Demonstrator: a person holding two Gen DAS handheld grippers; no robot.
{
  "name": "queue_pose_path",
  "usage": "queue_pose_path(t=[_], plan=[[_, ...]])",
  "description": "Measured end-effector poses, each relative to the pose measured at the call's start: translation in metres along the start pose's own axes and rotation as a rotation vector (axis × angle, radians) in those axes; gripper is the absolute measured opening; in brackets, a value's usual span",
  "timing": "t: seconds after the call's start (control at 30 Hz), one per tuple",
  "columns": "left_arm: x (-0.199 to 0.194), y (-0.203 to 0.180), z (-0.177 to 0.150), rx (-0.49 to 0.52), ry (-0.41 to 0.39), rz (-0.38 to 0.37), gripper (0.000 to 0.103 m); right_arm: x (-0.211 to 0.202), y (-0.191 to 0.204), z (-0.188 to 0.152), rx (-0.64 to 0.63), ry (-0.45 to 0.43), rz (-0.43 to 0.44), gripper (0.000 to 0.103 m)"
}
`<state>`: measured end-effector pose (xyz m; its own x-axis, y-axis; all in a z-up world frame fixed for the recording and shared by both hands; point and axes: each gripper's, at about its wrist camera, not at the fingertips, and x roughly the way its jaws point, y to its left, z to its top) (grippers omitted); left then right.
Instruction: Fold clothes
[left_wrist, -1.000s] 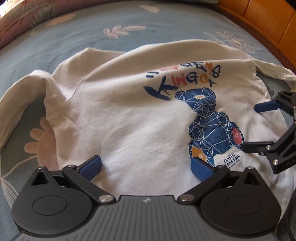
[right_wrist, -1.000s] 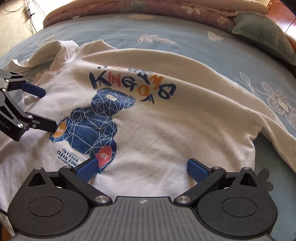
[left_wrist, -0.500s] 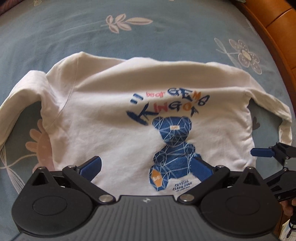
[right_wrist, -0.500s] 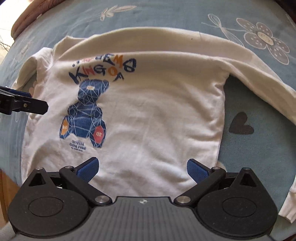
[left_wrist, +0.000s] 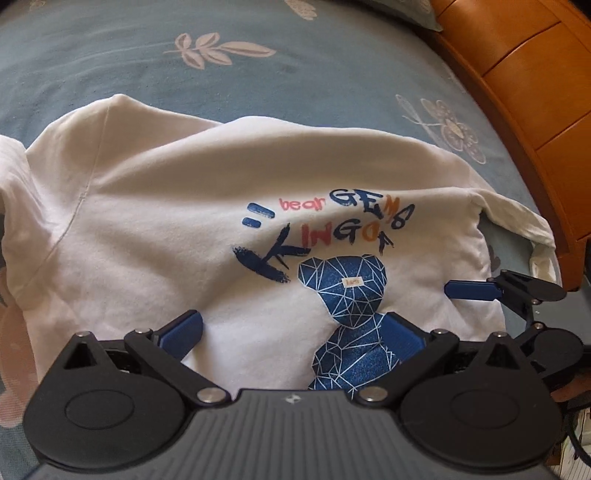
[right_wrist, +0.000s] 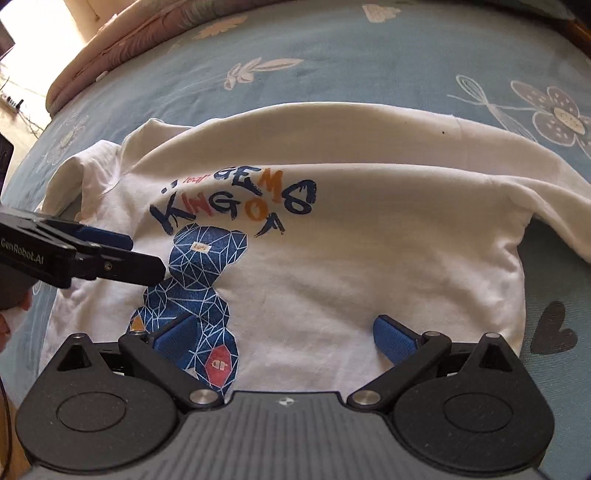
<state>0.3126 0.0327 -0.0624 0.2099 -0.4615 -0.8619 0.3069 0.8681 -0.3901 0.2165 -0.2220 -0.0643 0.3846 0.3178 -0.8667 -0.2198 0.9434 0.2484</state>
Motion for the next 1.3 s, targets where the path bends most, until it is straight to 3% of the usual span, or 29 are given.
queue_pose_path(t=[0.13,0.23,0.33,0.43,0.57,0.67,0.83,1.13,1.23,1.3], plan=[[-0.013,0.018,0.016,-0.044,0.032,-0.036,0.102,0.006,0.013,0.004,-0.110,0.054,-0.049,0.103],[-0.034,0.027,0.043,-0.016,-0.025,-0.041,0.102,-0.002,0.011,0.029,-0.075,0.119,-0.008,0.103],[-0.046,0.038,0.086,0.036,-0.110,-0.024,0.102,-0.026,0.000,0.068,-0.054,0.015,-0.014,0.103],[-0.040,0.048,0.129,0.072,-0.170,0.051,0.102,-0.031,-0.017,0.116,-0.083,-0.086,-0.113,0.103],[-0.008,0.057,0.167,0.111,-0.151,0.220,0.102,0.002,-0.055,0.175,-0.074,-0.118,-0.264,0.103],[0.014,0.066,0.171,0.124,-0.093,0.289,0.101,0.033,-0.080,0.192,-0.038,-0.050,-0.290,0.103],[0.016,0.067,0.141,0.159,-0.026,0.294,0.101,0.038,-0.084,0.169,-0.049,0.031,-0.254,0.103],[-0.004,0.057,0.085,0.180,0.011,0.325,0.101,0.021,-0.056,0.107,-0.144,0.057,-0.255,0.103],[-0.012,0.046,0.088,0.201,-0.014,0.321,0.101,0.020,-0.054,0.095,-0.140,0.057,-0.248,0.103],[-0.024,0.036,0.098,0.215,-0.082,0.291,0.101,0.021,-0.055,0.092,-0.138,0.050,-0.246,0.103]])
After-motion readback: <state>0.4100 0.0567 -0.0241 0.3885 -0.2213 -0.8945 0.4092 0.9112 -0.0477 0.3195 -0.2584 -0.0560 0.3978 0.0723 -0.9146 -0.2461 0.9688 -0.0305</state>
